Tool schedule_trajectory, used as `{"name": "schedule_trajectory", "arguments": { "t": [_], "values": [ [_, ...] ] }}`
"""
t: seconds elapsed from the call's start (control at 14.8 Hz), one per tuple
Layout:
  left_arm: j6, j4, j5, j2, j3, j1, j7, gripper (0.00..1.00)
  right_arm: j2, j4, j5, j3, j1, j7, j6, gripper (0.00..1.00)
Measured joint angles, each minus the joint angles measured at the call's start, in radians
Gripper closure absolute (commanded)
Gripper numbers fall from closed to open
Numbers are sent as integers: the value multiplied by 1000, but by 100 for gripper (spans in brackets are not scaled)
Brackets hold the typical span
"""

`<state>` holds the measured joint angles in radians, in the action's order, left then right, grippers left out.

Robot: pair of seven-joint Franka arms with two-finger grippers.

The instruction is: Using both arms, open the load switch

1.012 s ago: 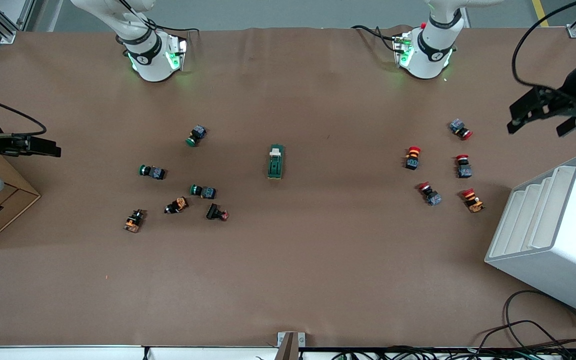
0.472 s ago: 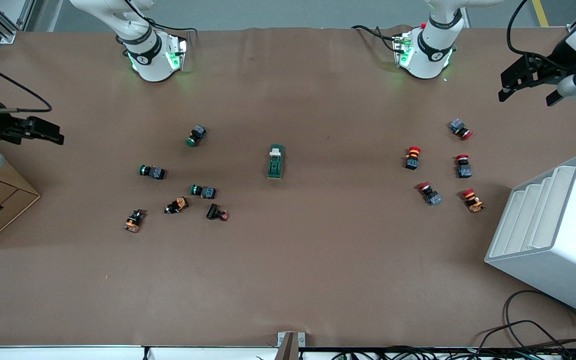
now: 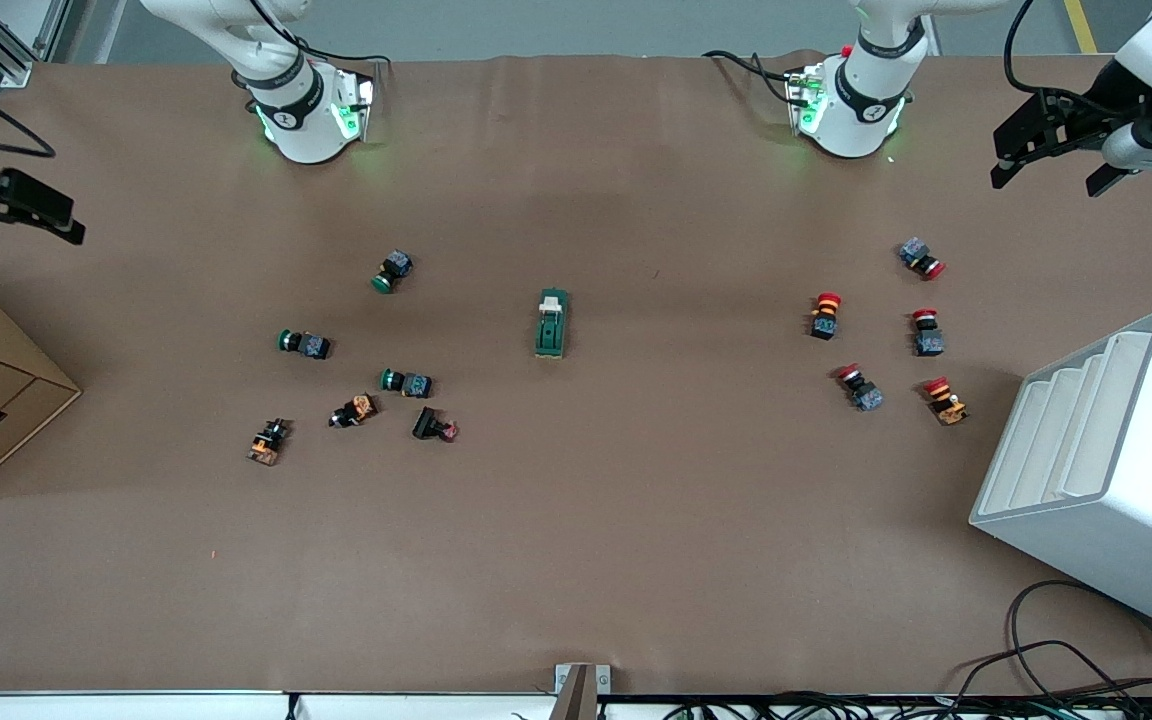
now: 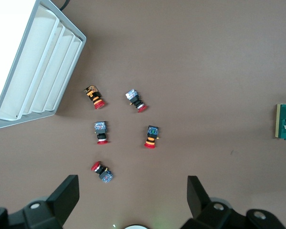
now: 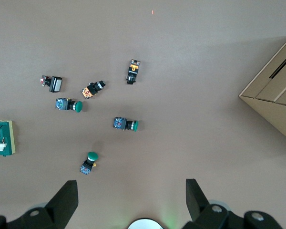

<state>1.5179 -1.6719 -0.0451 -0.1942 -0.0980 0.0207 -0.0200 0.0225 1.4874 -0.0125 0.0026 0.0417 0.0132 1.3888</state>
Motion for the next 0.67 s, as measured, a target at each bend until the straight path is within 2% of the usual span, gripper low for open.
{"name": "schedule_trajectory", "arguments": {
  "t": [0.67],
  "values": [
    [9,3,24,4,5,-1,0,0,54,5,0,20,-10,10,-36,0]
  ]
}}
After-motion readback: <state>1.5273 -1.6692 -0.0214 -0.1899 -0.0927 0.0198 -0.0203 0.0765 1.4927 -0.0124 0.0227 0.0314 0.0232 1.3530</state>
